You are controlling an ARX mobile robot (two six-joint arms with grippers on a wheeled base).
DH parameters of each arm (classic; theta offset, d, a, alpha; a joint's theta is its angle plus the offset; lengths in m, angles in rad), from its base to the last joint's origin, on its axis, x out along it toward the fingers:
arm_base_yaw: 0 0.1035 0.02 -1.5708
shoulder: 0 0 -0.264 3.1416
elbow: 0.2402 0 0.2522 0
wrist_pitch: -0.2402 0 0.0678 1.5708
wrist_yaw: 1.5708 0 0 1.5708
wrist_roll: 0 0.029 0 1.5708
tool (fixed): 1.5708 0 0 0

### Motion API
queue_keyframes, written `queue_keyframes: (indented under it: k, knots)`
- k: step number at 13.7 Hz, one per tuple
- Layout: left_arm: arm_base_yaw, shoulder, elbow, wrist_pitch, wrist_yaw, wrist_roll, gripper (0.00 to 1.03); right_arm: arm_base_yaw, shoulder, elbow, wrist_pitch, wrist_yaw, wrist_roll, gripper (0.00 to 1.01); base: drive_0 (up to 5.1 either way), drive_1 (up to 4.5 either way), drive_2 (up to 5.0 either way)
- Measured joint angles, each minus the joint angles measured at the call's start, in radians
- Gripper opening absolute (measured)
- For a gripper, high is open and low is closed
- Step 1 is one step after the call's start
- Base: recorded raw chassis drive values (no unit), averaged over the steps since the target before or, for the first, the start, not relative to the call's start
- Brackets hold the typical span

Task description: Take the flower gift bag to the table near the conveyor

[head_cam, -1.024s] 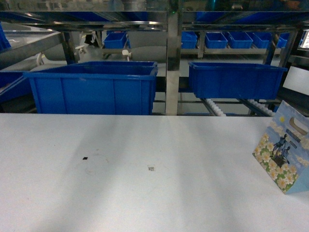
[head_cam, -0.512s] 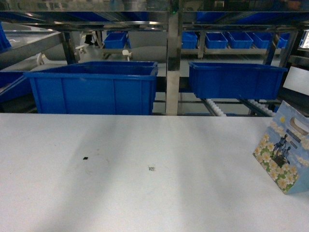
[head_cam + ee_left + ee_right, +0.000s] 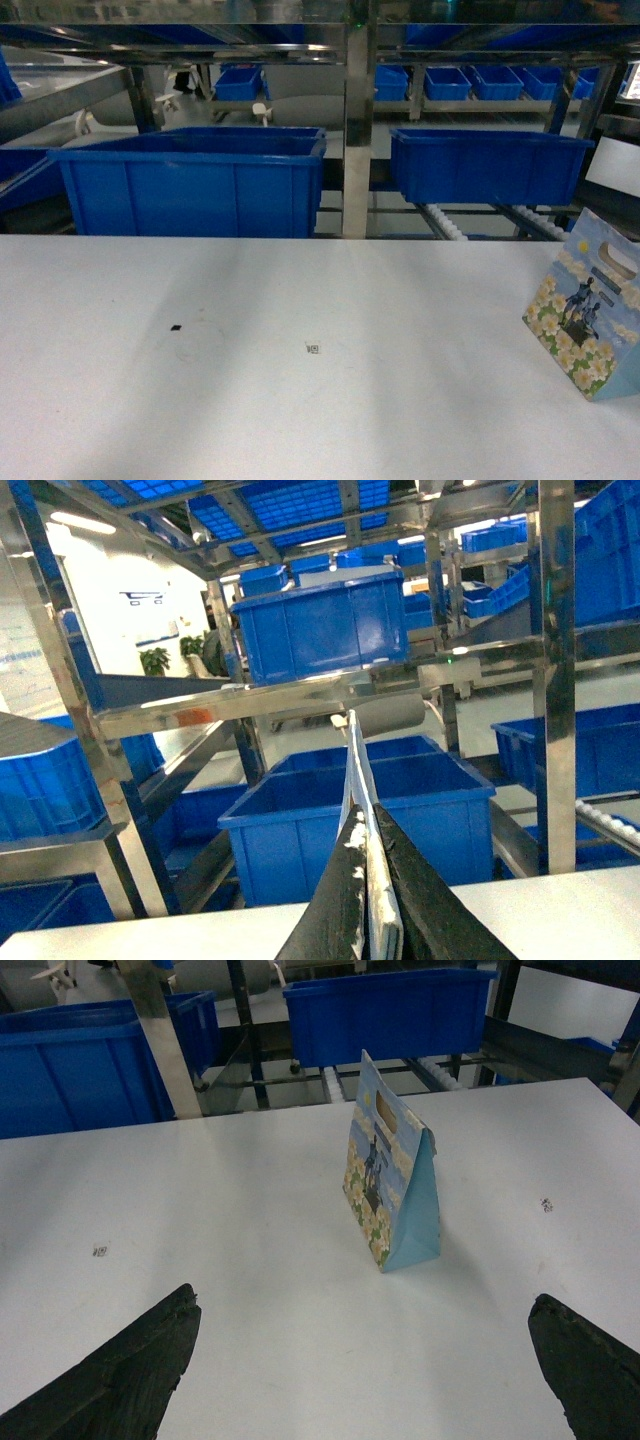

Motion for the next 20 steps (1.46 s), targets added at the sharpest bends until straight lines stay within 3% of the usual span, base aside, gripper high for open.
queue_keyframes:
  k: [4,7,10,13,16,20]
  knots:
    - [-0.082,0.108,-0.057,0.115,-0.069,-0.033,0.02,0.0,0.0,0.0,0.0,0.0,0.001,0.98,0.0,0.0,0.0]
    - [-0.073,0.433,-0.055,0.432,-0.115,-0.085,0.02,0.0,0.0,0.0,0.0,0.0,0.001,0.98,0.0,0.0,0.0]
    - [-0.043,0.821,0.07,0.72,-0.147,-0.15,0.02,0.0,0.0,0.0,0.0,0.0,0.001,0.98,0.0,0.0,0.0]
    - [-0.039,0.882,0.103,0.723,-0.151,-0.166,0.02,0.0,0.0,0.0,0.0,0.0,0.001,0.98,0.0,0.0,0.0]
    - [0.0,1.104,0.195,0.717,-0.163,-0.216,0.02,0.0,0.0,0.0,0.0,0.0,0.001,0.98,0.0,0.0,0.0]
    - [0.05,1.284,0.316,0.718,-0.162,-0.25,0.02,0.0,0.0,0.0,0.0,0.0,0.001,0.98,0.0,0.0,0.0]
